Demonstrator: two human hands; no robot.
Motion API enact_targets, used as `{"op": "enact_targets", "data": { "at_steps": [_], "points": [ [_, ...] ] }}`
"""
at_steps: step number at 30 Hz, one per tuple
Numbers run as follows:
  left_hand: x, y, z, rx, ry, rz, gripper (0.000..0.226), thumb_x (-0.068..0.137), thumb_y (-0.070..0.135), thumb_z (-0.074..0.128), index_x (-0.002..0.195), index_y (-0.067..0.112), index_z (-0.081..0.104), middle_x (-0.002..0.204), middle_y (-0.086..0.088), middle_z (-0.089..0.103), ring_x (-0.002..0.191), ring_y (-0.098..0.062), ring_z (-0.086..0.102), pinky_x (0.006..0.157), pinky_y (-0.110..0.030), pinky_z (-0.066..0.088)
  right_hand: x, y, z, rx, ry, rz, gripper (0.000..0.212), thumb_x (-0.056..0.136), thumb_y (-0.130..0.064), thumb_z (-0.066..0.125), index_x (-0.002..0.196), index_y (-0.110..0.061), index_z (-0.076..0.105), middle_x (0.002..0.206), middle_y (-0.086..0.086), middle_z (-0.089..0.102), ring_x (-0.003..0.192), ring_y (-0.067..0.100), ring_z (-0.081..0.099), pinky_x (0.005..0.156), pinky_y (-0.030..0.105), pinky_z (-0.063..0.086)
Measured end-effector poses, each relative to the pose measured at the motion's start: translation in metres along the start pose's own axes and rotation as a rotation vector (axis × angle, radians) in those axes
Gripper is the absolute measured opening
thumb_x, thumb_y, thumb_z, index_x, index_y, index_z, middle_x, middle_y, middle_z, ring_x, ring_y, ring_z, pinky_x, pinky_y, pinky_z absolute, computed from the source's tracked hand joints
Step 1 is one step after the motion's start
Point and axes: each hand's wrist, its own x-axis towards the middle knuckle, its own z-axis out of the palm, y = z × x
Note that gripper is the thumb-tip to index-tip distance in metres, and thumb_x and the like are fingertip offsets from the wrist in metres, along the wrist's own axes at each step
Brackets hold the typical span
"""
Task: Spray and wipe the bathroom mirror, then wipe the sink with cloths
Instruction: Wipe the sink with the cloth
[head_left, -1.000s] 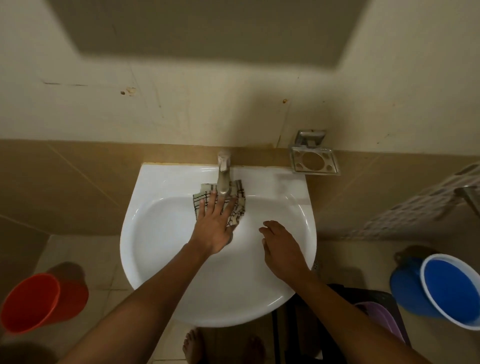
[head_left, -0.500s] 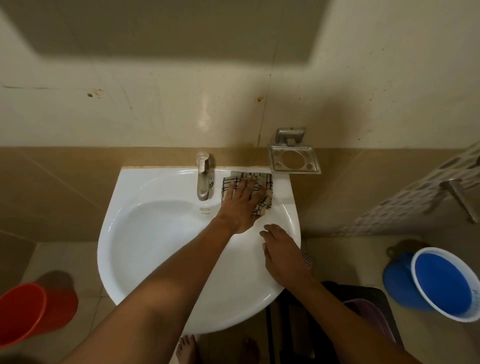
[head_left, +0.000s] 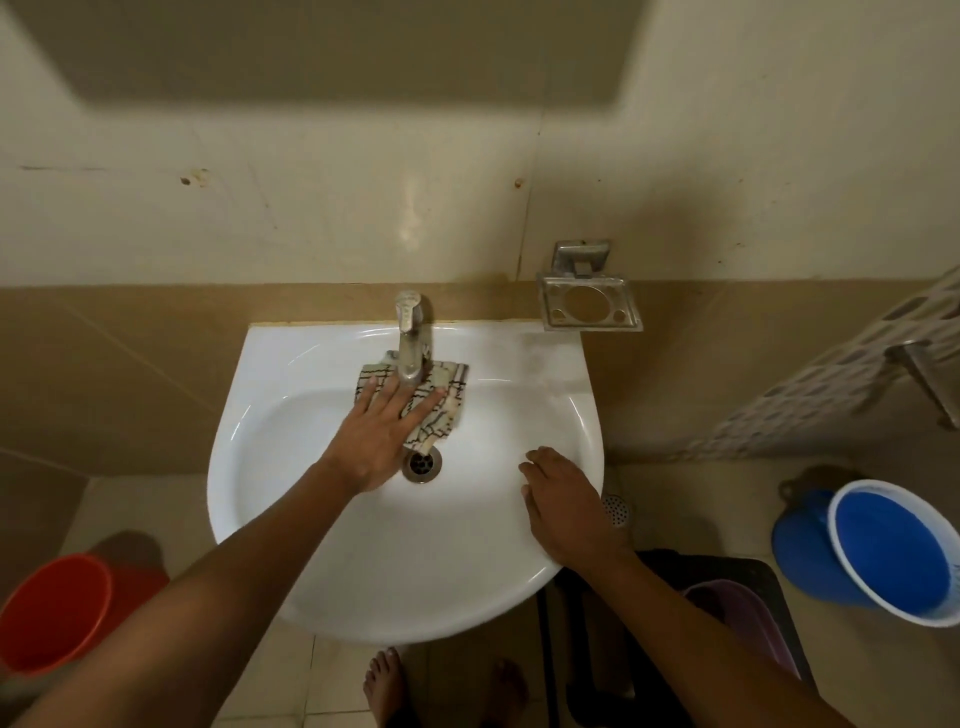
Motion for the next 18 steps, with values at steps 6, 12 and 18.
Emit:
{"op": "enact_targets", "data": {
  "at_steps": [6,12,18],
  "points": [
    [-0.086,-0.050,0.012,-0.129,-0.160,-0.239,0.080,0.083,0.066,0.010,0.156,0.033,0.008,0.165,-0.007,0.010,0.153,-0.025,0.008,0.123,-0.044,0.007,0.003,-0.001,0.004,-0.017,0.016,-0.008,0.028,0.087,-0.011,0.063,0.114,-0.004,0.068,0.119,0.014,0.068,0.113,0.030,0.064,0.102,0.039,0.045],
    [-0.105,-0.028,-0.030,-1.040,-0.014,-0.565,0.030,0.102,0.034,0.047,0.130,0.044,0.051,0.124,0.006,0.065,0.119,-0.023,0.060,0.101,-0.037,0.044,0.013,-0.050,-0.006,0.121,0.005,0.103,0.030,0.094,-0.013,0.060,0.123,-0.005,0.064,0.129,0.012,0.062,0.122,0.027,0.058,0.105,0.039,0.045],
    [-0.115,-0.002,-0.086,-1.887,0.053,-0.704,0.029,0.101,0.022,0.045,0.120,0.011,0.064,0.114,-0.010,0.073,0.110,-0.026,0.068,0.091,-0.036,0.051,0.028,-0.133,-0.026,0.746,-0.177,0.382,0.041,0.095,-0.042,0.058,0.129,-0.019,0.057,0.130,-0.008,0.057,0.123,0.013,0.053,0.102,0.024,0.040]
  ]
}}
